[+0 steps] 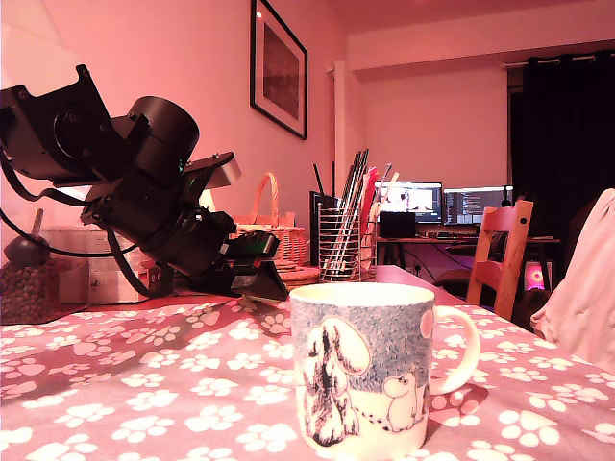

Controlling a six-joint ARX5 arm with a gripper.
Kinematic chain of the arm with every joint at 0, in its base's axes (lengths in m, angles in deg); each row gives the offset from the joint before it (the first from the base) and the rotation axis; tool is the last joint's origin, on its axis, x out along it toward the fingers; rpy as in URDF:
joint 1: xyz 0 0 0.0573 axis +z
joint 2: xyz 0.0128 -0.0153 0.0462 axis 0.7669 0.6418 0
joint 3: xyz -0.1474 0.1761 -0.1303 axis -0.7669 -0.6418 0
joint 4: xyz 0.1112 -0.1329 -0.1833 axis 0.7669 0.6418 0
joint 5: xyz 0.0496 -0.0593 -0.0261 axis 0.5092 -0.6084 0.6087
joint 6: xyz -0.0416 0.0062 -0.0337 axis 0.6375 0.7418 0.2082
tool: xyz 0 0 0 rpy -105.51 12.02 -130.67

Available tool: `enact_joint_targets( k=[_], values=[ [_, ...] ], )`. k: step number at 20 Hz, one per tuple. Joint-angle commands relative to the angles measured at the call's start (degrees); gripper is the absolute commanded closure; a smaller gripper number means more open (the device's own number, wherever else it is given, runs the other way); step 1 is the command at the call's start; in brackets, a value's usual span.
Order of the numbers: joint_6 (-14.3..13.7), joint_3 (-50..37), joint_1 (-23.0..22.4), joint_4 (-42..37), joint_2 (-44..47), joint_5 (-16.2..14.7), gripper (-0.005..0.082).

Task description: Pick up the coffee capsules on the table and drop them inside the coffee cup

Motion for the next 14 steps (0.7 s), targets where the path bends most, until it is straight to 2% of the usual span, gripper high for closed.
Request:
enact_joint_targets(
  k=[1,9,11,14],
  values=[
    [-0.5,-0.2,0.2,-0.6,2.4,-0.3,0.0263],
    [-0.6,-0.2,0.5,-0.6,3.0,-0.2,0.0263],
    [-0.6,-0.2,0.7,0.2,3.2,1.1,0.0263],
    [-0.2,-0.2,0.7,0.3,3.4,1.5,0.0263]
  ],
)
